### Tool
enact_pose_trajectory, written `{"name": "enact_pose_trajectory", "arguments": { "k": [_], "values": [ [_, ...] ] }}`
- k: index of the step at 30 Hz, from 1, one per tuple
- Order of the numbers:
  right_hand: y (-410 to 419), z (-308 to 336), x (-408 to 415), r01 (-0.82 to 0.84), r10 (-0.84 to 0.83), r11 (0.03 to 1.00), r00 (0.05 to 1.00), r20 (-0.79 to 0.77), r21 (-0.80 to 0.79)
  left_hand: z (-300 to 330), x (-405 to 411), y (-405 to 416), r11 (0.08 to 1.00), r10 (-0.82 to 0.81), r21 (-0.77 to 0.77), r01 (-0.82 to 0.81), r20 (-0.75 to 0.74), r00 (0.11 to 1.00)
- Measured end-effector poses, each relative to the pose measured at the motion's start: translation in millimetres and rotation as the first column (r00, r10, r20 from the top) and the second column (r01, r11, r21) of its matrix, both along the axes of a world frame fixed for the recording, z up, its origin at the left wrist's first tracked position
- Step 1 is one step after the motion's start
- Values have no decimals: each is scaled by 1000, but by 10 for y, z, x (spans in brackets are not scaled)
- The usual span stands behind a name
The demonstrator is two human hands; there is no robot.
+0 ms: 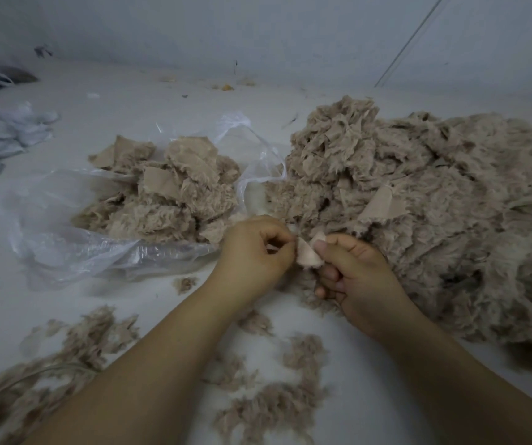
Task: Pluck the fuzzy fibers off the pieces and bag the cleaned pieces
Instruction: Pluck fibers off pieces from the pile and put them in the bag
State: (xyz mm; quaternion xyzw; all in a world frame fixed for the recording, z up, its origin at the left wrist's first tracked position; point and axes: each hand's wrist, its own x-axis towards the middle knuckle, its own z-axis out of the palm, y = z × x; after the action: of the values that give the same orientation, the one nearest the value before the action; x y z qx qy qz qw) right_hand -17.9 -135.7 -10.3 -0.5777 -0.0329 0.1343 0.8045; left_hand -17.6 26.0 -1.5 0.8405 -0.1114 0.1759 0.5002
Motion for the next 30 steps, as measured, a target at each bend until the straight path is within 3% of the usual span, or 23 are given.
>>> {"name": "enact_pose_trajectory", "arguments": {
  "k": [7, 11, 12, 14, 16, 18, 21, 30],
  "values": [
    [-22, 14, -25, -10, 10, 999, 1000, 12, 51, -47, 83, 93, 967, 54, 251, -49, -10, 999],
    [-14, 4, -25, -25, 24, 999, 999, 29, 38, -10, 59, 93, 969, 15, 246, -33, 75, 997],
    [-16, 1, -25, -39, 38, 999, 998, 42, 25, 13, 35, 67, 980, 21, 198, -32, 60, 998],
    [-27, -8, -22, -79, 79, 997, 995, 68, 4, 66, -16, 12, 999, 15, -47, -18, -65, 998],
    [-37, -15, -16, -132, 134, 991, 987, 93, -21, 137, -63, -20, 930, -132, -366, 36, -241, 962],
    [-51, -34, -13, -169, 175, 984, 978, 113, -60, 176, -85, -2, 853, -317, -505, 131, -302, 899],
    [-50, -48, -14, -165, 174, 983, 977, 123, -77, 195, -124, 12, 837, -437, -484, 254, -312, 844],
    [-22, 12, -14, -57, 57, 998, 998, -6, 1, 196, -90, 104, 797, -476, -527, 296, -244, 845]
  ]
}}
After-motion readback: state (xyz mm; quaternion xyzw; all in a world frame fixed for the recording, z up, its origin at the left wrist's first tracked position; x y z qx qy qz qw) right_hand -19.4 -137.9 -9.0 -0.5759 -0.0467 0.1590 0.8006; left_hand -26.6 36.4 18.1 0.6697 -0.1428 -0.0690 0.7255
